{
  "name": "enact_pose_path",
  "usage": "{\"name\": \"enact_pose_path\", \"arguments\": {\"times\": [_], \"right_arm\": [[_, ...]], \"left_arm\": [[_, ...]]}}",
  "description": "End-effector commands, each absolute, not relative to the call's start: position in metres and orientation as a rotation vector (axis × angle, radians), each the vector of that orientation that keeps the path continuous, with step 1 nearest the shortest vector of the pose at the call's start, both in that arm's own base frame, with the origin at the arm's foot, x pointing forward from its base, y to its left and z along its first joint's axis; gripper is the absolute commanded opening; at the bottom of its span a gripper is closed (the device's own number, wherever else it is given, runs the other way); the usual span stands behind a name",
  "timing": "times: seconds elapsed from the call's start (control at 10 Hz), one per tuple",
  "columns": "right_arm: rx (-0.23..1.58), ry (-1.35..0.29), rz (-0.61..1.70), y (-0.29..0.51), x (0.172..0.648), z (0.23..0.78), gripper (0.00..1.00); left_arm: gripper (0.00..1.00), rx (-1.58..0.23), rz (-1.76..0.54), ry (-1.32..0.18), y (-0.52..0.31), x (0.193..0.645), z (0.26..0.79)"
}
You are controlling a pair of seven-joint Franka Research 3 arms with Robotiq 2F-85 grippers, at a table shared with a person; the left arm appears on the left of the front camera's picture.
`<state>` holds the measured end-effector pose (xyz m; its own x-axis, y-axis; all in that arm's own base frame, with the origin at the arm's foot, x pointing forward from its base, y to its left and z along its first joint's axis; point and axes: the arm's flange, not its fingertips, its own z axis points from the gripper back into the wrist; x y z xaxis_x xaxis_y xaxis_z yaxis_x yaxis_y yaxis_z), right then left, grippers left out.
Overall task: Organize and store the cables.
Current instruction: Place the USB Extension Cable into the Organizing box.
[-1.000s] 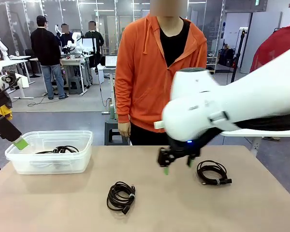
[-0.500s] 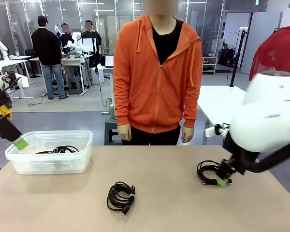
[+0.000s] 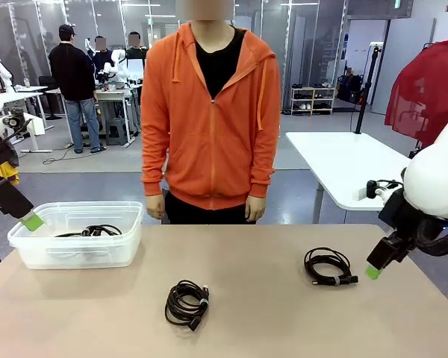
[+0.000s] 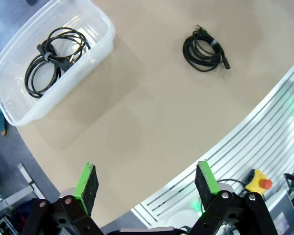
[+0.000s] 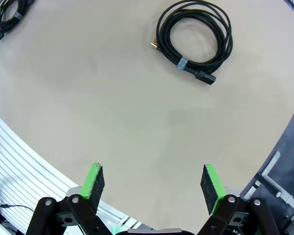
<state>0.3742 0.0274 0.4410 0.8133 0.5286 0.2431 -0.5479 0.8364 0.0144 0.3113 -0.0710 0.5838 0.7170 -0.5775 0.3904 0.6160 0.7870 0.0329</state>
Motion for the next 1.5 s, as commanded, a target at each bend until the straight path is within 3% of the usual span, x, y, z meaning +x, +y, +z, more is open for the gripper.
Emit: {"name": "enact_pose_path", "arguments": {"times": [0.0,0.5,1.4], "right_arm": [[0.056,-0.220,0.562,0.040,0.376,0.435,1.00],[0.056,-0.220,0.562,0.040,0.376,0.435,1.00],[0.056,-0.220,0.562,0.040,0.376,0.435,1.00]], "left_arm": [[1.00,-0.087,-0.656,-0.396,-0.072,0.311,0.585],[1.00,-0.154,-0.667,-0.243,-0.178,0.350,0.591],[1.00,0.023,-0.496,-0.023,-0.371,0.435,0.457]]}}
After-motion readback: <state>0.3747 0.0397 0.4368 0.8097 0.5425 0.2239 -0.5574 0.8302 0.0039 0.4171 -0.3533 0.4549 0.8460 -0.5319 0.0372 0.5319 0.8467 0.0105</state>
